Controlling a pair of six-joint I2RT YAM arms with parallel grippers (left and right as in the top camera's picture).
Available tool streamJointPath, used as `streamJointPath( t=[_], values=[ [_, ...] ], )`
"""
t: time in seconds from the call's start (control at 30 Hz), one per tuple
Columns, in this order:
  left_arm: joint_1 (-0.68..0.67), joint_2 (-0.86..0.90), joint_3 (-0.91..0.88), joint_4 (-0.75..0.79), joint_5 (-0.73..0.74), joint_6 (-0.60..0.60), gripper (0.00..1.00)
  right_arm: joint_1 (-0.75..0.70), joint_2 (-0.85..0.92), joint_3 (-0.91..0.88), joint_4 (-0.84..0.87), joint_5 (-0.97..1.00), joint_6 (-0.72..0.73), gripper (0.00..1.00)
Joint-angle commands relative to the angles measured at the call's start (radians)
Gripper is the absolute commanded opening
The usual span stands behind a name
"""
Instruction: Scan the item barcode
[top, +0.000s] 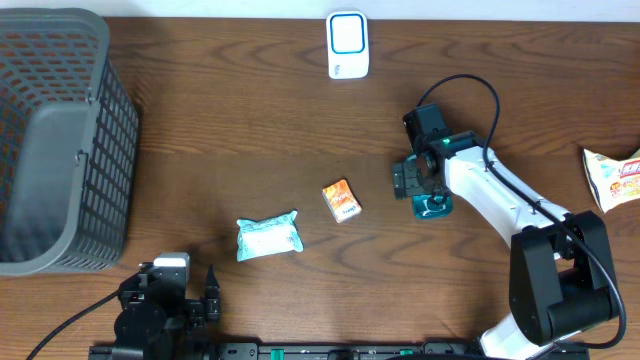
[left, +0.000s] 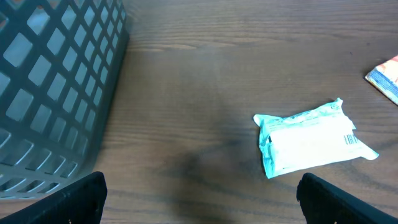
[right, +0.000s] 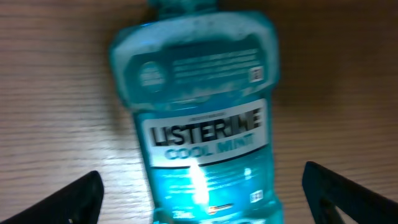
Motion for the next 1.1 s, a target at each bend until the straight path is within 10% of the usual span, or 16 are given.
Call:
streamJointPath(
  t=[0.0,0.33,0.63,0.87,1.07],
  values=[
    [0.002,0.001,-0.002,-0.001,-0.008,-0.001,0.98,0.005,0.008,-0.008,0.006,0.079,-0.033,0.89],
    [0.002,0.001,-0.002,-0.001,-0.008,-0.001,0.98,0.003,0.190,-0.008,0.051,0.040,-0.036,0.73],
    [0.002,0.001,-0.002,-0.001,-0.008,-0.001,0.98,0.002,0.248,-0.006,0.045,-0.211,-0.027,0.15],
    [0.002,0.001,-0.002,-0.001,-0.008,-0.001,0.98,-0.021,0.225,0.011,-0.011,-0.422,-0.029,0.18],
    [0.002,0.001,-0.002,-0.001,-0.008,-0.001,0.98,-0.021,0.225,0.010,-0.015,-0.229,-0.002,0.20]
  ],
)
